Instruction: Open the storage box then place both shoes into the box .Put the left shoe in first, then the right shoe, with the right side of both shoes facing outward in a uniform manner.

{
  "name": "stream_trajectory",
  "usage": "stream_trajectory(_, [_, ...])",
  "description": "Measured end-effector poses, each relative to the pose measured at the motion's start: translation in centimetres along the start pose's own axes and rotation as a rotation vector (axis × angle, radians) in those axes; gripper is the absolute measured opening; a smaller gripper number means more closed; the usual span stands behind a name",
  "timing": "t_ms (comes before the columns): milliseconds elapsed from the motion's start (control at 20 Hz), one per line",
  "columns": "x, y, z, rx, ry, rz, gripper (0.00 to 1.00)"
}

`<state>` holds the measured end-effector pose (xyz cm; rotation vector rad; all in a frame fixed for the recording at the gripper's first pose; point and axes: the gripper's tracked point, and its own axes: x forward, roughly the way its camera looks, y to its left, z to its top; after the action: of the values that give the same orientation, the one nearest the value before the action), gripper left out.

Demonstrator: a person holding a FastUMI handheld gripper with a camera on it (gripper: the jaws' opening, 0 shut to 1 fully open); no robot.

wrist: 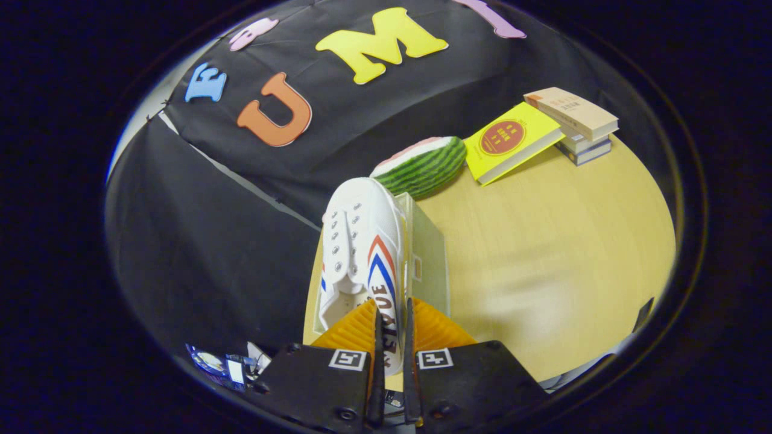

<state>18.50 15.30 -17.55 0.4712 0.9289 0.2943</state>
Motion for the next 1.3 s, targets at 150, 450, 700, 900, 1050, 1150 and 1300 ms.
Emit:
stream_trajectory(150, [3.3, 0.8, -0.4, 0.008, -0.002, -0.01, 0.18])
stream_trajectory(450, [8.2, 0.0, -0.8, 0.072, -0.018, -0.036, 0.18])
stream_trajectory(700, [8.1, 2.7, 0.0, -0.045, -0.111, 0.016, 0.58])
stream_trajectory(900, [5.1, 3.4, 1.0, -0.225, -0.227, -0.069, 1.0])
stream_trajectory(1050, [2.8, 3.3, 0.8, -0.266, -0.266, -0.081, 1.0])
stream_trajectory(1150, [1.2, 3.0, 0.8, -0.275, -0.291, -0.087, 1.0])
stream_trajectory(1300, [-1.6, 1.9, 1.1, -0.296, -0.352, -0.117, 1.0])
